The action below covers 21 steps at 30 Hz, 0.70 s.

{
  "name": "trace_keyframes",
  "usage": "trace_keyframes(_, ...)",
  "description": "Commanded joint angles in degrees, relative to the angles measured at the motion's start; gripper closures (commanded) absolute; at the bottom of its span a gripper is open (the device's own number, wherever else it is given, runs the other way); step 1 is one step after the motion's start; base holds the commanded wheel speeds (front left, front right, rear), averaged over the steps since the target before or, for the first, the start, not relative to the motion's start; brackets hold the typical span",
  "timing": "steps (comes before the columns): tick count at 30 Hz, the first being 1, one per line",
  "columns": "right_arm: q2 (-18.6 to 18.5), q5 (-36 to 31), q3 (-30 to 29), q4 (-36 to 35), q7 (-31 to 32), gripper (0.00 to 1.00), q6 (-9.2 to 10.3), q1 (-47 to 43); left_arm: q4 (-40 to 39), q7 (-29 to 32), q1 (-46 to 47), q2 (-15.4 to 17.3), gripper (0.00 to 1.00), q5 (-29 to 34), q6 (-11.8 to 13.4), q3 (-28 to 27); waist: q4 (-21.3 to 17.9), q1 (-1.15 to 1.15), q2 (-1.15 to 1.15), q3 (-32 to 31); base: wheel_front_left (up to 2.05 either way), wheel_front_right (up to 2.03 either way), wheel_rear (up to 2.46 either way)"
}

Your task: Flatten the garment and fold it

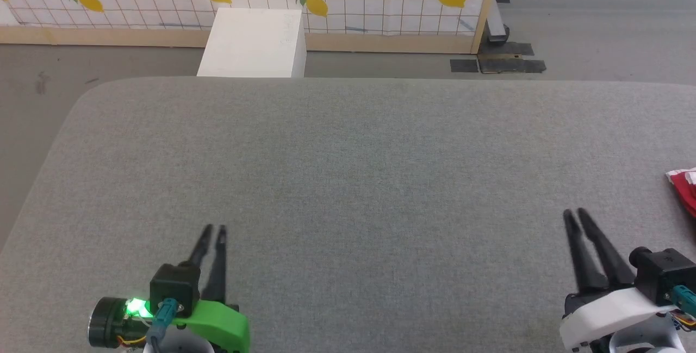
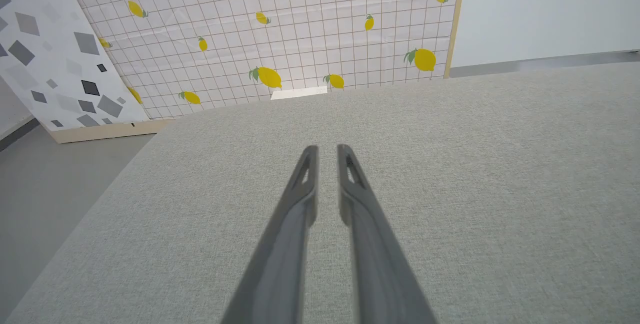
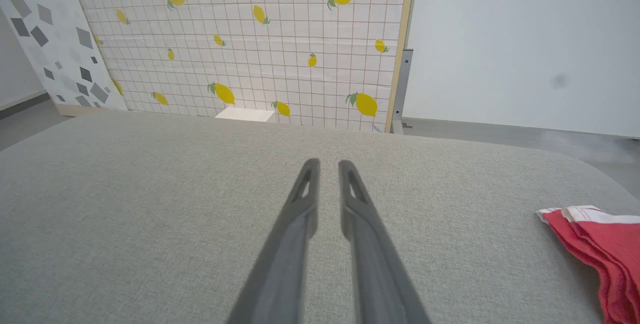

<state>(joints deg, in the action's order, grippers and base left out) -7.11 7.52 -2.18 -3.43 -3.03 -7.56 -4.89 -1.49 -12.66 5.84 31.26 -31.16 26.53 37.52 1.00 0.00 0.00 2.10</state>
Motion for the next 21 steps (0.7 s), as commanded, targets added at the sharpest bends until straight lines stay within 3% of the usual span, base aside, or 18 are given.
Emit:
trace_keyframes(1,0.0,0.0,0.0,0.0,0.0,1.00,0.00,0.0,0.0,0.0,0.0,0.0,1.00,0.0,0.0,-0.1,0.0,0.00,0.00,0.0,0.00,0.00,0.00)
trace_keyframes(21,0.7,-1.2,0.3,0.5,0.5,1.00,0.01,0.8,0.2,1.9,-0.9,-4.4,1.00,4.8,-4.1,-5.8,-0.2,0.00,0.00,-0.3,0.00,0.00,0.00)
